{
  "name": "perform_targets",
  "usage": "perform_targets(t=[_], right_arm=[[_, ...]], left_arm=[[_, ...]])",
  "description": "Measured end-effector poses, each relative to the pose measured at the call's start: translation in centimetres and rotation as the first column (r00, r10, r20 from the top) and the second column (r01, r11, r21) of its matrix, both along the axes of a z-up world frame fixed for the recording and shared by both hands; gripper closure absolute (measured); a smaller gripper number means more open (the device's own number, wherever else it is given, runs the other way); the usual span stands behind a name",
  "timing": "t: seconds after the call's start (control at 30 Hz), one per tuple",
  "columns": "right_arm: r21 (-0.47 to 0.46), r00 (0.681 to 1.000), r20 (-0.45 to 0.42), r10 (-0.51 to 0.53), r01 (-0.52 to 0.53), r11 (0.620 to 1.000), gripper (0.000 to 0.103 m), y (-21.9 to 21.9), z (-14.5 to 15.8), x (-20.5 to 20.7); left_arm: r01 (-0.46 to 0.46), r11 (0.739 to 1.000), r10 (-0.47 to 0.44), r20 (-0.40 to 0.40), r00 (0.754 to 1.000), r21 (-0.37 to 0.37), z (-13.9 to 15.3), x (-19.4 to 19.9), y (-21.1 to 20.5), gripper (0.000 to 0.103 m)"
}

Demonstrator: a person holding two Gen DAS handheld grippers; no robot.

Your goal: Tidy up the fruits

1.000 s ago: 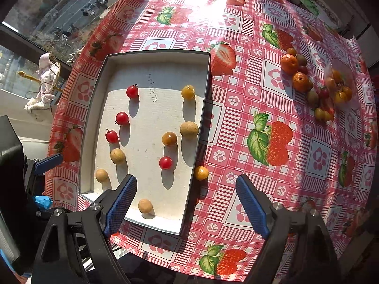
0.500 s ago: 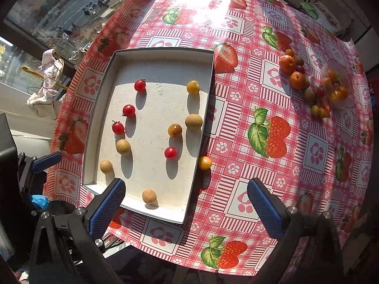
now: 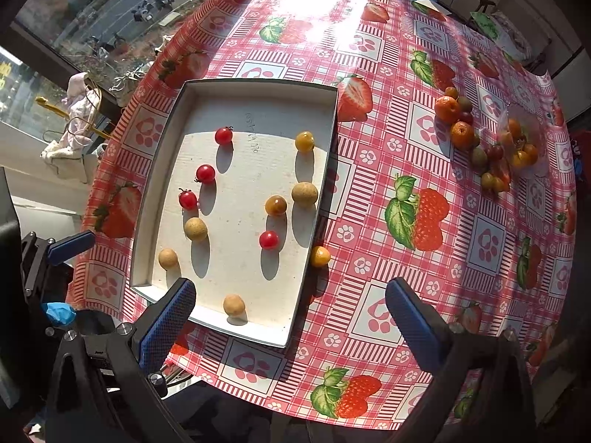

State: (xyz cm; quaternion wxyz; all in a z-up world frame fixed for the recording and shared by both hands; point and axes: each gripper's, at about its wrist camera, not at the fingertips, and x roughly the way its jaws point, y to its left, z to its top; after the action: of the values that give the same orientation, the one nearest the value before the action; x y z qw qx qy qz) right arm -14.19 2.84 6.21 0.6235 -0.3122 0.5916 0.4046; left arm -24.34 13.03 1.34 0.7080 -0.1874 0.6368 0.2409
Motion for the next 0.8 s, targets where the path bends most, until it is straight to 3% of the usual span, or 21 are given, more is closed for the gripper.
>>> perform_targets(t=[0.8], right_arm=[[-0.037, 0.999, -0.033, 0.038, -0.039, 0.999, 0.001, 0.1, -1.4, -1.5]], left_arm=[[0.032, 0.999, -0.032, -0.040, 0.999, -0.006, -0.7, 0.2, -0.6, 0.000]])
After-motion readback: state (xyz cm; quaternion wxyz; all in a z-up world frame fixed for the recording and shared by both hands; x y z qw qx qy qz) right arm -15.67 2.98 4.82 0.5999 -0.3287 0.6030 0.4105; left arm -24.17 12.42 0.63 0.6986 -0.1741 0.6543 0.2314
